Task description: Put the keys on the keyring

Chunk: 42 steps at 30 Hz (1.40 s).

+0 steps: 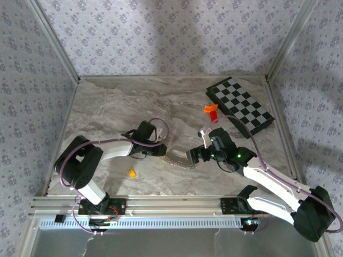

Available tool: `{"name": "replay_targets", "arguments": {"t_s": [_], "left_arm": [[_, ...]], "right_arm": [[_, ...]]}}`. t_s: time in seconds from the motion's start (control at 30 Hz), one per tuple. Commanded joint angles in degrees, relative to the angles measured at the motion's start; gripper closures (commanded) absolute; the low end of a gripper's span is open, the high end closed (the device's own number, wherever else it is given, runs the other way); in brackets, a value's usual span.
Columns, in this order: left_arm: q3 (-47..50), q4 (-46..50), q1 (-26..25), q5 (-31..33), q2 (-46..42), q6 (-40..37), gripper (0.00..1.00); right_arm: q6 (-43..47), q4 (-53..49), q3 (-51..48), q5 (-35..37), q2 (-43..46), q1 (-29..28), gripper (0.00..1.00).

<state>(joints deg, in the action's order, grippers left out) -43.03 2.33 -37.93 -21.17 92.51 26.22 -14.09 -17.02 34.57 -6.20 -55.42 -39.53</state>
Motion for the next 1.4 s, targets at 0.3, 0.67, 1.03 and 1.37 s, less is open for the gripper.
{"name": "replay_targets", "arguments": {"t_s": [0.3, 0.67, 1.03, 1.37], "left_arm": [[-1.5, -1.0, -0.8, 0.3, 1.6, -0.2, 0.82], [-1.6, -0.8, -0.8, 0.3, 1.4, -0.4, 0.92], [-3.5, 3.9, -2.0, 0.6, -5.2, -6.7, 1.00], [-5.3, 8.3, -7.5, -2.7, -22.9, -20.9, 1.00]], "right_arm": [[1.4, -2.4, 2.7, 1.4, 0.7, -0.2, 0.00], [1.6, -2.9, 2.9, 2.1, 1.5, -0.2, 0.00], [2.2, -3.3, 3.8, 0.3, 5.1, -0.1, 0.00], [4.9, 6.7, 2.4, -15.0, 17.6, -0.3, 0.00]]}}
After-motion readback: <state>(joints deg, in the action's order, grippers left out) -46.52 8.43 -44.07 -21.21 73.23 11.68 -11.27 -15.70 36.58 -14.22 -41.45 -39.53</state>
